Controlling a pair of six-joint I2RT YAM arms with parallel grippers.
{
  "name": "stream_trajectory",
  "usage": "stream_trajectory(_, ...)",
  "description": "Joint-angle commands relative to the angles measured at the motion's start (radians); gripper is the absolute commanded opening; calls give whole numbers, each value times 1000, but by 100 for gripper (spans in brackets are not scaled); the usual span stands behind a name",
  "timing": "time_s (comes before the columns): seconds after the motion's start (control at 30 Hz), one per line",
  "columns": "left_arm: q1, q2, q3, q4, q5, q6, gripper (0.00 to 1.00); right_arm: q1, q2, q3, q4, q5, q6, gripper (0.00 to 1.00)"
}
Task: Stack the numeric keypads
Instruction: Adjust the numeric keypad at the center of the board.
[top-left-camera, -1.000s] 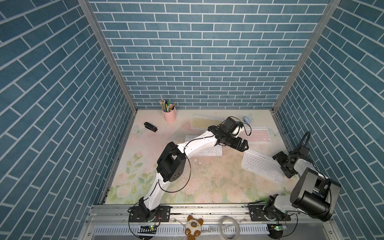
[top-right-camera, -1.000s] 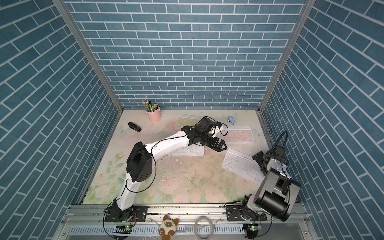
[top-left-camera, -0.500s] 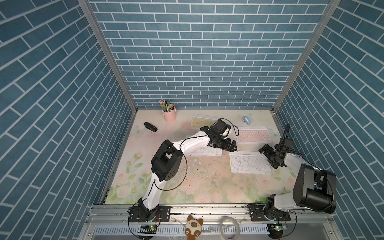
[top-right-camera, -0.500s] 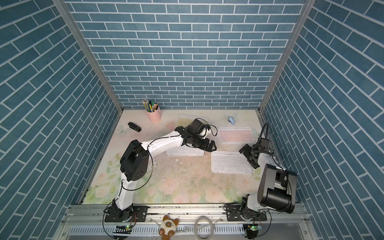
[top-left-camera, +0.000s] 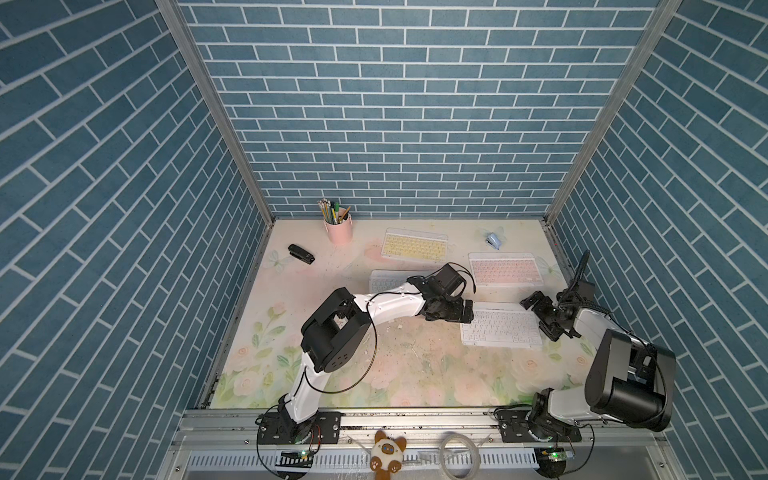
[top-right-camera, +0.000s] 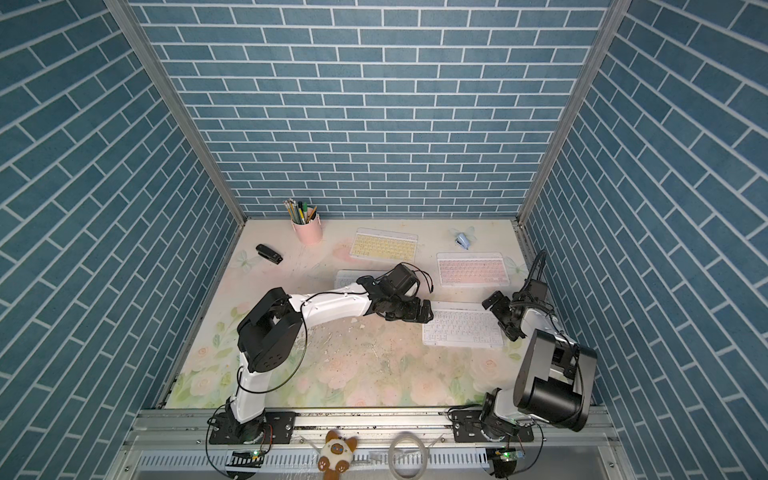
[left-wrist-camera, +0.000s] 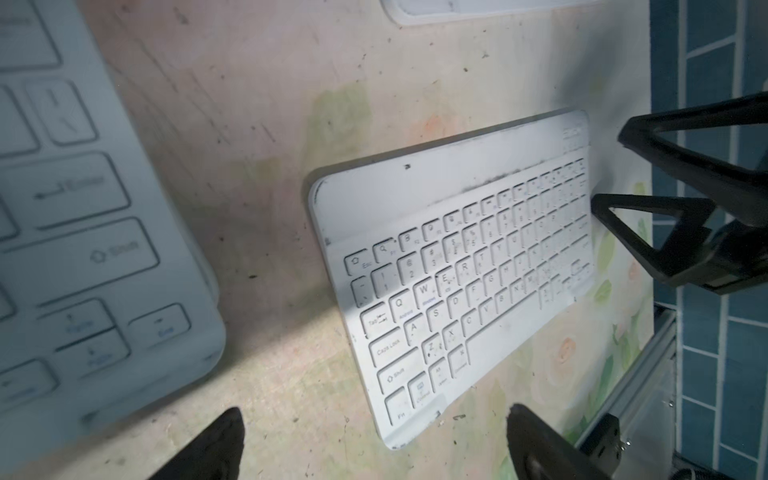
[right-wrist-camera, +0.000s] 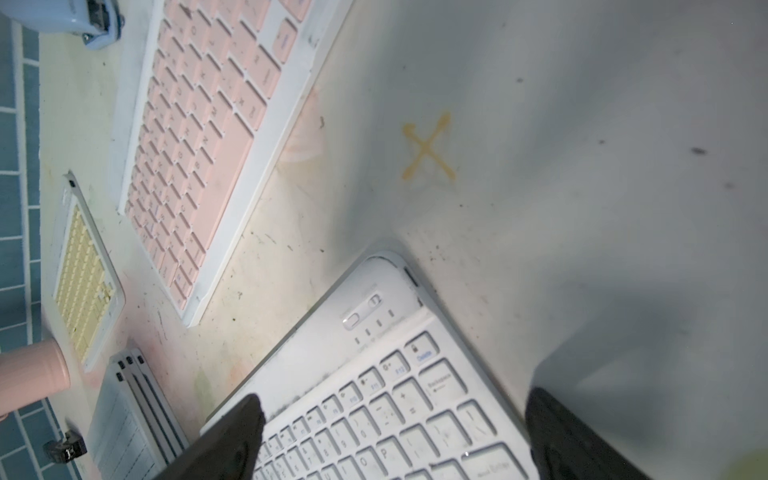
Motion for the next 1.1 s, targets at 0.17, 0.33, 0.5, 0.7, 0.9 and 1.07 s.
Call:
stream_trajectory(0.17, -23, -9, -54, 165, -61, -135, 100, 49, -131, -158, -59, -69, 67, 99)
stream_trajectory(0.33, -31, -22, -83, 196, -46, -152, 100, 59, -184, -160, -114, -146, 67, 99)
stream_trajectory(0.5, -31, -55, -134, 205, -56, -152, 100, 5, -194, -49, -224, -112, -18, 98)
stream_trajectory(0.7, -32, -75, -187, 219, -71, -131, 100, -73, -86, 5, -145, -150, -39, 98)
stream_trajectory(0.9, -32, -48, -194, 277, -30, -132, 99, -65, 16, 8, 22, -219, -5, 98)
stream_trajectory(1.07, -31, -39, -191, 289, -19, -125, 100, -63, 55, 6, 115, -233, 12, 99)
